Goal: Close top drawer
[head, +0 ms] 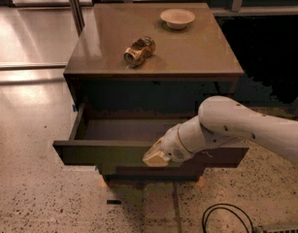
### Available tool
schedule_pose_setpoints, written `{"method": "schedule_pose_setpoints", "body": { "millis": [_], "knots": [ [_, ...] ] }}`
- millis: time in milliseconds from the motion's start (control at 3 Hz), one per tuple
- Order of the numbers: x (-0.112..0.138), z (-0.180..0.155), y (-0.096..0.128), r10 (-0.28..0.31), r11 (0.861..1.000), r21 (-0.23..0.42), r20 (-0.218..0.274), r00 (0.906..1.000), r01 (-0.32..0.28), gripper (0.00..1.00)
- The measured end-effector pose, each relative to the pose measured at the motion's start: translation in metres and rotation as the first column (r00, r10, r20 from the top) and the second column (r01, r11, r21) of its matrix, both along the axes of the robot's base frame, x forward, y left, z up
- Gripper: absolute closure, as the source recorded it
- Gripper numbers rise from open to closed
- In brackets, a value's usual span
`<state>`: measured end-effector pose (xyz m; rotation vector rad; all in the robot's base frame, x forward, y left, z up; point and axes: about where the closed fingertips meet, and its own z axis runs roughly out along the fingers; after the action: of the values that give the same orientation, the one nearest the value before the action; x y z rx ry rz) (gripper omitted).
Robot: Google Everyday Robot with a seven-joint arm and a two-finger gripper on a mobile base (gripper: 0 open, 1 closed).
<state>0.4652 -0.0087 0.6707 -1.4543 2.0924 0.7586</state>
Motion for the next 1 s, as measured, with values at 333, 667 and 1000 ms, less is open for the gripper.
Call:
{"method": "schedule_pose_setpoints", "body": {
  "millis": [333,667,1000],
  "knots": [
    [0.009,0.0,-0.003,0.001,1.0,-0.017,0.034,0.9994,-0.001,1.0],
    [0.025,0.003,-0.01,-0.014,0.999,-0.035,0.077,0.9969,0.016,1.0],
    [0.061,0.014,-0.022,-0.059,0.997,-0.048,0.147,0.9874,0.067,1.0]
  ]
}}
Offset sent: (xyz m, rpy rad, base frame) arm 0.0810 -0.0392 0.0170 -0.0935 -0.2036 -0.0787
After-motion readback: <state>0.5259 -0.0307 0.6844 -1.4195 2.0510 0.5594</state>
